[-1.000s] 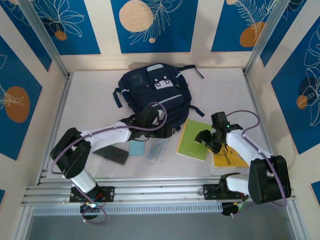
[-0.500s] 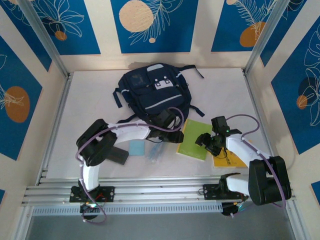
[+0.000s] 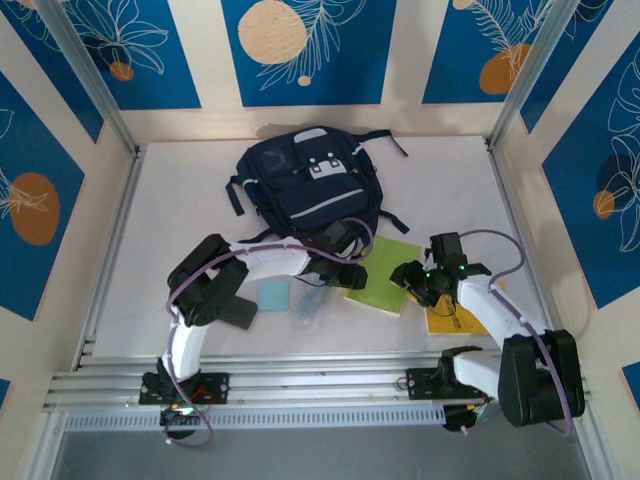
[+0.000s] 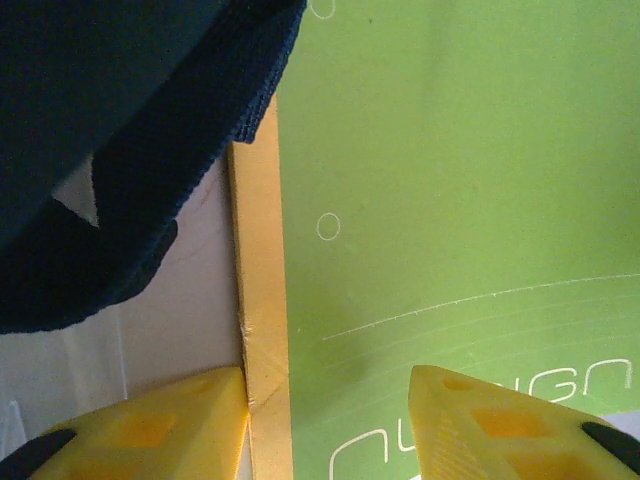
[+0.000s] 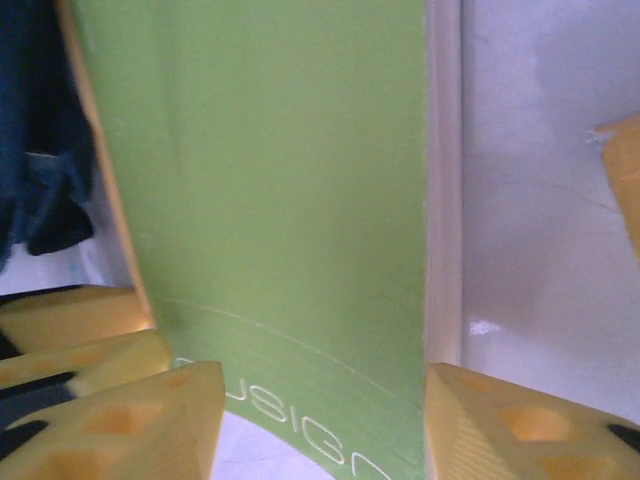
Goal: Pack the student bag
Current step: Pick up the book from the middle-right of the table, then rotate the book.
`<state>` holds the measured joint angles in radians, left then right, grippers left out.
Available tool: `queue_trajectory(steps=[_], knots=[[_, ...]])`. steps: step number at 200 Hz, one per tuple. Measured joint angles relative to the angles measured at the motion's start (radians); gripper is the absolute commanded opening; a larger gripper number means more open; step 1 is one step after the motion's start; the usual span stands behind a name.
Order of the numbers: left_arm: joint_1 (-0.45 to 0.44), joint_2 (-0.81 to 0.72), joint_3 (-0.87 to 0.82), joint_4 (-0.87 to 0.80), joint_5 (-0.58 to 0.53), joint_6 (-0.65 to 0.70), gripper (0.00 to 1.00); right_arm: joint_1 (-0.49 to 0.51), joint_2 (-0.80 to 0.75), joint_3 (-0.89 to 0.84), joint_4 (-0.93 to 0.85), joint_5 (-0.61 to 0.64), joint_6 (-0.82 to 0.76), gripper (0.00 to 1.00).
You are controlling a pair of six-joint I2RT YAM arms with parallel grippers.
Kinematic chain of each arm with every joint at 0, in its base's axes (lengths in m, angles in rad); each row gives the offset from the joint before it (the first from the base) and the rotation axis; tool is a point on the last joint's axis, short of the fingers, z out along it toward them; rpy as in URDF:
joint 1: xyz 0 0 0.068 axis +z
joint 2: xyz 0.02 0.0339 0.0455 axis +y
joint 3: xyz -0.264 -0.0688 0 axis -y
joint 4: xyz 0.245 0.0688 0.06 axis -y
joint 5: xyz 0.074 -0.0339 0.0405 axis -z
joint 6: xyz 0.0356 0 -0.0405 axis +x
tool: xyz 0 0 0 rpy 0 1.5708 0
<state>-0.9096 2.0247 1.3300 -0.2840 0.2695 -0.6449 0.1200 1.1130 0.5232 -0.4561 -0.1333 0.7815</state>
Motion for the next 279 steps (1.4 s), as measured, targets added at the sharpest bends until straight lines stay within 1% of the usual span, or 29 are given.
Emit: queue_trajectory(steps=[15,51,59,63,70,73,83,94,117,132,166,195,222,235,248,279], knots=[[0.0,0.0,0.003,-0.005,0.0,0.0,0.46,-0.002,-0.017,0.0,0.0,-0.01,0.004,0.47],[0.0,0.002,0.005,-0.009,0.0,0.0,0.46,-0.006,-0.013,0.0,0.016,-0.045,0.013,0.28],[0.0,0.002,0.005,-0.009,0.0,0.0,0.47,-0.006,-0.01,0.0,0.024,-0.053,0.017,0.21],[0.0,0.002,0.005,-0.009,0.0,0.0,0.47,-0.006,-0.009,0.0,0.029,-0.057,0.014,0.16],[0.0,0.002,0.005,-0.009,0.0,0.0,0.47,-0.006,-0.008,0.0,0.029,-0.061,0.015,0.12],[0.0,0.001,0.005,-0.009,0.0,0.0,0.47,-0.006,-0.008,0.0,0.029,-0.062,0.019,0.08],[0.0,0.001,0.005,-0.009,0.0,0.0,0.48,-0.007,-0.008,0.0,0.028,-0.066,0.015,0.0],[0.0,0.001,0.006,-0.01,0.0,0.0,0.51,-0.01,-0.008,0.0,0.028,-0.068,0.018,0.0],[0.0,-0.003,0.014,-0.016,0.014,0.0,0.65,-0.031,-0.013,0.01,0.003,-0.075,-0.01,0.0],[0.009,-0.021,0.015,-0.022,0.021,-0.004,0.7,-0.056,-0.03,0.044,-0.041,-0.079,-0.039,0.0],[0.048,-0.116,0.014,-0.005,0.042,-0.029,0.73,-0.124,-0.101,0.191,-0.132,-0.089,-0.101,0.0],[0.135,-0.225,-0.028,0.119,0.061,-0.092,0.75,-0.142,-0.105,0.322,-0.156,-0.128,-0.125,0.0],[0.218,-0.281,-0.1,0.219,0.07,-0.15,0.76,-0.138,-0.053,0.408,-0.13,-0.216,-0.125,0.0],[0.255,-0.294,-0.142,0.254,0.074,-0.171,0.77,-0.113,-0.012,0.439,-0.102,-0.25,-0.119,0.0],[0.285,-0.301,-0.177,0.273,0.078,-0.188,0.77,-0.063,0.03,0.471,-0.065,-0.276,-0.115,0.0],[0.335,-0.329,-0.245,0.304,0.078,-0.217,0.79,0.083,0.128,0.55,0.019,-0.32,-0.1,0.0]])
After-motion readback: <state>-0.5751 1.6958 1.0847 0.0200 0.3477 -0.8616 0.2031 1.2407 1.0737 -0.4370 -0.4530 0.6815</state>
